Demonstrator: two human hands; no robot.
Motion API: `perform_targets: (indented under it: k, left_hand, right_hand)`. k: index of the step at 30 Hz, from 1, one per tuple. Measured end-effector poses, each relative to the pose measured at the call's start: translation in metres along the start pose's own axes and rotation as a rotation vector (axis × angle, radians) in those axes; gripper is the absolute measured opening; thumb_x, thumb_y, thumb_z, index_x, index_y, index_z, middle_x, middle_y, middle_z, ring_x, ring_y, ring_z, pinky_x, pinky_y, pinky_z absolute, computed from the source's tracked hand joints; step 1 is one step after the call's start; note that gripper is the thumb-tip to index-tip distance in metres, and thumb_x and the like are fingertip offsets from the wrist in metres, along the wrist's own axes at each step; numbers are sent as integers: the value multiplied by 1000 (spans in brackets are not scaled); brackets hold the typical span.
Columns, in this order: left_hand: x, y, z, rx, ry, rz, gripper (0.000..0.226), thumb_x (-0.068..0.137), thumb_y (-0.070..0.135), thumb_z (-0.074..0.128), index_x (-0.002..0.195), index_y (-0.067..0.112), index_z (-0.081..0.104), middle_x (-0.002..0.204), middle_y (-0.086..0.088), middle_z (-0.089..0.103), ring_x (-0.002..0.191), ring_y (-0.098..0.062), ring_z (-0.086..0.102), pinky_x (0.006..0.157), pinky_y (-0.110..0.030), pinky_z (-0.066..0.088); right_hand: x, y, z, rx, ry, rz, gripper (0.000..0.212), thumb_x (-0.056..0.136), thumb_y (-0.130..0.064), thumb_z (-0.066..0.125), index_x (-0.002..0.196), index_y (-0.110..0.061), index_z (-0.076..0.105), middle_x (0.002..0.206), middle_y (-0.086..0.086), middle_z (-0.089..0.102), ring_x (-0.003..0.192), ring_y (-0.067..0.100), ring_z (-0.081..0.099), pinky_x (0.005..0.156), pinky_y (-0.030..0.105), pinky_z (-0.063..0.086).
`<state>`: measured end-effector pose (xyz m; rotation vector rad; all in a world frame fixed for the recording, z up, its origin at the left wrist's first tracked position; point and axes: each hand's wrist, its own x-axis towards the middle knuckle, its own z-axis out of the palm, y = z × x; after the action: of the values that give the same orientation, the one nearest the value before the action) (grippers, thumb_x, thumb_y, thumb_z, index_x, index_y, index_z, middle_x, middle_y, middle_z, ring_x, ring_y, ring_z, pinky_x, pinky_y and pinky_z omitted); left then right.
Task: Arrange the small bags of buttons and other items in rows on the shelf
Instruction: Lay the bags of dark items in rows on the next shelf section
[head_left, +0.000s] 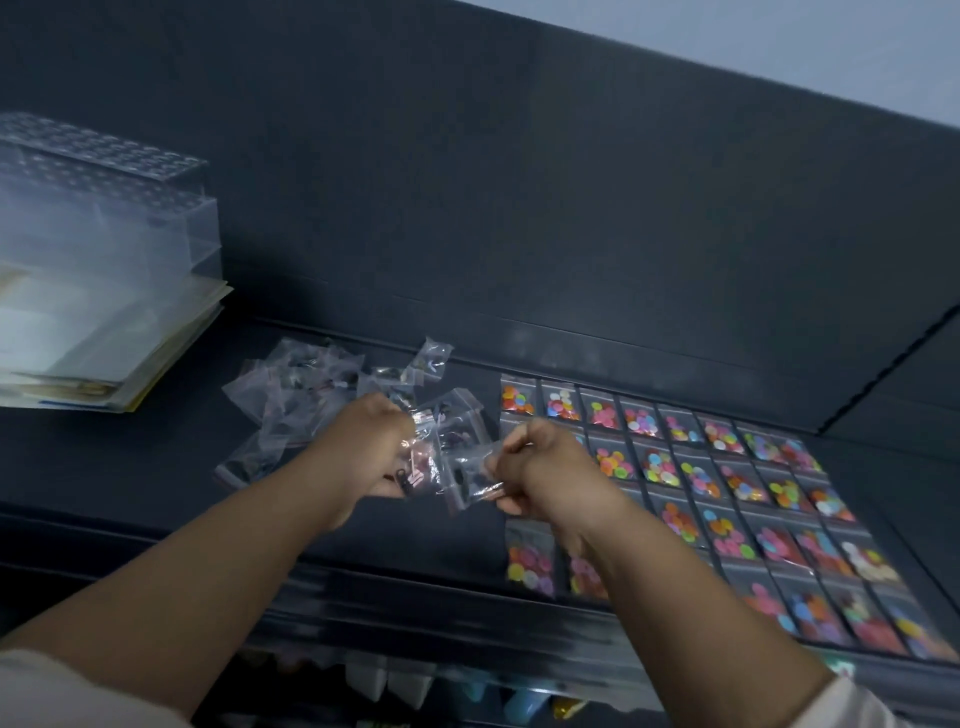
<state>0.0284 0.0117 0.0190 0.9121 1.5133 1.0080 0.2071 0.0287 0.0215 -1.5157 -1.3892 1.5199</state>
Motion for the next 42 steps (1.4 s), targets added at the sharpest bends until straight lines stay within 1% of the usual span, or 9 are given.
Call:
perform_targets:
  k: [3,7,13,17,22,25,28,32,42]
  left_hand:
    - [-12,9,20,-98,-50,-17,7,95,9,44,97,9,51,97,-19,68,82,-34,69,63,-40,56]
    - [-29,19,61,-149,-88,-37,9,95,7,44,92,10,53,92,-17,69,73,-29,67,65,-40,56]
    - [-65,26,156,-183,-262,-49,17,91,4,54,107,5,58,103,-15,68,91,-27,66,71,-35,55]
    - [-96,21,234,-220,-371,-69,34,84,-7,58,115,6,55,95,-12,69,79,-21,65,70,-32,52]
    - [-141,12,329,-185,-425,-102,47,82,-9,61,123,11,48,87,-7,68,73,-19,63,67,-33,53]
    - [-163,4,379,-162,-476,-116,47,84,-7,60,126,12,49,95,-6,65,81,-22,64,71,-39,55]
    - [-183,-1,422,-141,-531,-119,36,86,-7,58,116,12,54,108,-10,65,84,-24,65,74,-40,55]
    - [-200,0,467,-65,-546,-76,22,85,-6,60,101,8,57,92,-12,67,70,-20,66,65,-33,54]
    - [-162,23,535,10,-552,-25,15,84,-5,62,91,8,60,87,-12,67,73,-20,66,65,-30,55]
  right_hand:
    - [-15,-1,-22,270,-13,63,27,84,6,57,103,-13,49,90,10,60,58,15,59,53,27,50]
    - [-44,8,-63,613,-62,89,33,87,10,48,113,-9,54,76,5,66,53,12,63,53,25,54]
    - [-106,37,-139,1019,-34,58,25,85,16,41,87,-5,55,67,10,66,61,15,66,65,20,54]
    - [-150,68,-199,1030,13,38,25,85,17,42,92,-5,52,81,16,66,69,20,70,64,24,58]
    - [-209,110,-274,862,115,31,15,89,5,50,85,-6,59,73,9,67,62,15,66,56,24,57]
    - [-238,140,-316,669,227,26,14,87,0,55,83,-13,59,69,1,62,56,8,55,48,19,46]
    - [-262,160,-352,525,385,14,21,84,3,59,74,-16,58,65,-1,62,54,8,52,49,19,40]
    - [-286,171,-392,542,422,-15,23,83,8,58,71,-11,55,66,6,60,57,14,55,52,22,46]
    - [-257,175,-463,545,499,7,18,88,3,55,78,-12,56,65,4,59,61,15,57,63,29,48]
